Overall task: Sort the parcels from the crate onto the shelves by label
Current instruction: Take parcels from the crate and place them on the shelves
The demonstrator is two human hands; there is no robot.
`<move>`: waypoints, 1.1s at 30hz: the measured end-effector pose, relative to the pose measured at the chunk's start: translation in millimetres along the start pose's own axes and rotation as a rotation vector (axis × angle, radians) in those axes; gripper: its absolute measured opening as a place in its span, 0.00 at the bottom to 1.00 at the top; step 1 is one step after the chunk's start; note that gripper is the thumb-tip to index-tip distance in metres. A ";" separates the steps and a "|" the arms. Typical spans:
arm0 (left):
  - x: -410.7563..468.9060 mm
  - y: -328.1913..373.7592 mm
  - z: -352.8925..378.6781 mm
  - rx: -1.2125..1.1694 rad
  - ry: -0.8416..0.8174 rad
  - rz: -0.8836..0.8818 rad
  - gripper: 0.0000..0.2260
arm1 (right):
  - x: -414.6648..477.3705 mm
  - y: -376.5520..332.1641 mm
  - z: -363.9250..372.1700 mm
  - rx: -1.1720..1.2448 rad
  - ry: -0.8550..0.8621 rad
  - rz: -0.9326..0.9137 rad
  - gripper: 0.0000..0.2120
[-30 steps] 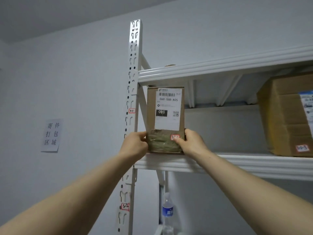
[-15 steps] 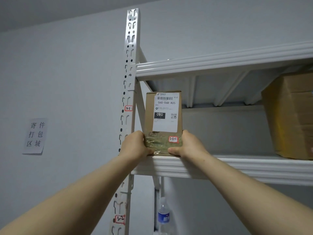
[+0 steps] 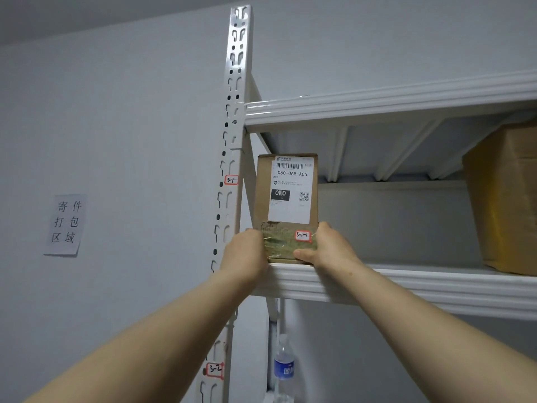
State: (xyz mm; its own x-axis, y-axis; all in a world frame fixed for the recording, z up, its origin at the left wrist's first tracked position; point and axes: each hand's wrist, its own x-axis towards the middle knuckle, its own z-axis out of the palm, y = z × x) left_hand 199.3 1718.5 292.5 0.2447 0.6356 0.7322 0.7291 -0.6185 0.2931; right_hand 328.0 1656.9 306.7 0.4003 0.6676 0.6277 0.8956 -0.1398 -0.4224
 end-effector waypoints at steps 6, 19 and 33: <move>-11.9 6.3 -7.0 0.061 -0.015 0.001 0.09 | -3.6 0.8 1.3 0.022 -0.009 -0.017 0.25; -63.3 26.0 -35.6 0.032 0.000 -0.058 0.18 | -54.8 19.4 -9.2 -0.212 0.160 -0.129 0.35; -192.8 111.8 -13.4 -0.201 -0.441 0.313 0.12 | -266.0 107.6 -103.6 -0.691 -0.057 0.143 0.24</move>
State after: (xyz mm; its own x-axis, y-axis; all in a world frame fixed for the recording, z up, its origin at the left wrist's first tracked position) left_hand 225.2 1520.6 192.3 0.7042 0.5142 0.4895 0.4541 -0.8563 0.2462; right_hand 338.1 1388.6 162.0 0.5291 0.6427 0.5540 0.7610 -0.6483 0.0252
